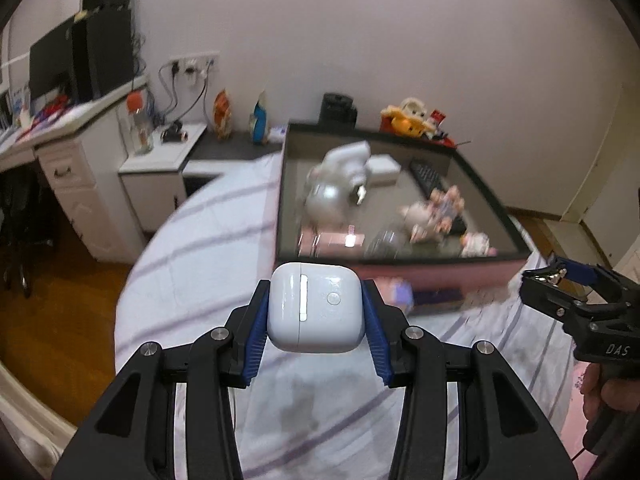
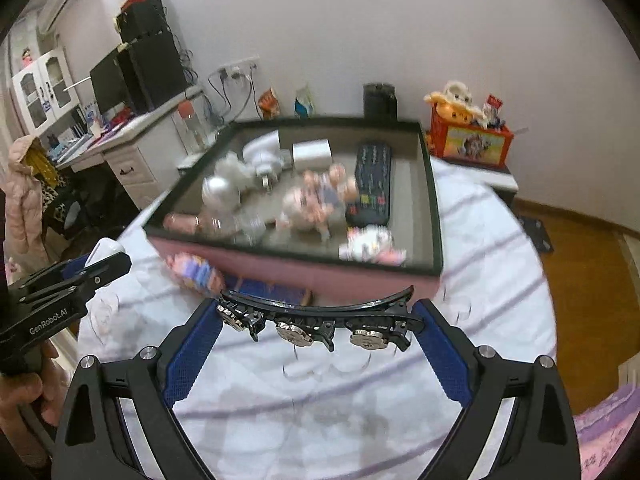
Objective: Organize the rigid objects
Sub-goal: 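Carry the earbuds case and hair clip into the pink box, then open both tools to release the earbuds case and hair clip inside, then withdraw both tools and reach toward the pink block donut and blue box, then grasp the pink block donut with left tool while right tool grasps the blue box, then carry the donut and blue box over into the pink box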
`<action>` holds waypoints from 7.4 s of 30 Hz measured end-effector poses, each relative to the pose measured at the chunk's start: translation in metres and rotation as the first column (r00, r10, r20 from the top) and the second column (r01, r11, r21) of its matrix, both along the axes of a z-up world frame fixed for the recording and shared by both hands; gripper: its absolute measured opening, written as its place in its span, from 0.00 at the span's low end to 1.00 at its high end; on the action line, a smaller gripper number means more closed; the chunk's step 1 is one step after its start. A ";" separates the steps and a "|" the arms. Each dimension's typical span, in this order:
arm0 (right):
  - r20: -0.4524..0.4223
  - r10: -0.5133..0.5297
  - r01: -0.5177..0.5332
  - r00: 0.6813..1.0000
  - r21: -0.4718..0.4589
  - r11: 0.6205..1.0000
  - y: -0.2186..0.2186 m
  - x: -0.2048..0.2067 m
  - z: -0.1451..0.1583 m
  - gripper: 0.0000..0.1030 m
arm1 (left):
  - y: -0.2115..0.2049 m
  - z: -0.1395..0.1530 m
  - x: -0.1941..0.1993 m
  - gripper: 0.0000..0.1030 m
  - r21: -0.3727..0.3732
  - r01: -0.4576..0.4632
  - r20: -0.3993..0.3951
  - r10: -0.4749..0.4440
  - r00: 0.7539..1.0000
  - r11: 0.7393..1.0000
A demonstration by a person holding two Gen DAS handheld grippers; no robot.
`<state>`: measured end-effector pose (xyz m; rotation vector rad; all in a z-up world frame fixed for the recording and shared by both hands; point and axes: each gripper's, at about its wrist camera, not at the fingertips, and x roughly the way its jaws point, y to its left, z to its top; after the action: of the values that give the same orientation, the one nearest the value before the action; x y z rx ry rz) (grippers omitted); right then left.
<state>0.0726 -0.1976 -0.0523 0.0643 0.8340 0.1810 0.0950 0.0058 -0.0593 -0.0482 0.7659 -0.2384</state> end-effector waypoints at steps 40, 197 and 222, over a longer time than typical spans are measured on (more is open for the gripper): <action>-0.117 -0.051 0.062 0.992 0.094 0.994 0.003 0.156 -0.014 1.00 | -0.057 -0.007 0.129 0.90 0.116 -0.032 -0.037 0.036 0.999 0.993; 0.069 -0.108 0.106 0.992 0.038 0.994 -0.004 0.081 0.046 0.81 | -0.024 0.047 0.117 0.61 0.073 0.003 0.059 -0.007 0.998 0.997; -0.190 -0.124 0.120 0.974 -0.035 0.992 -0.013 0.246 -0.038 0.84 | -0.081 -0.017 0.266 0.83 0.228 0.040 -0.120 -0.013 0.993 0.973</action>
<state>0.3187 -0.2110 -0.0900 0.1121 1.0213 0.0493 0.3613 -0.0757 -0.0765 0.1692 0.9085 -0.1720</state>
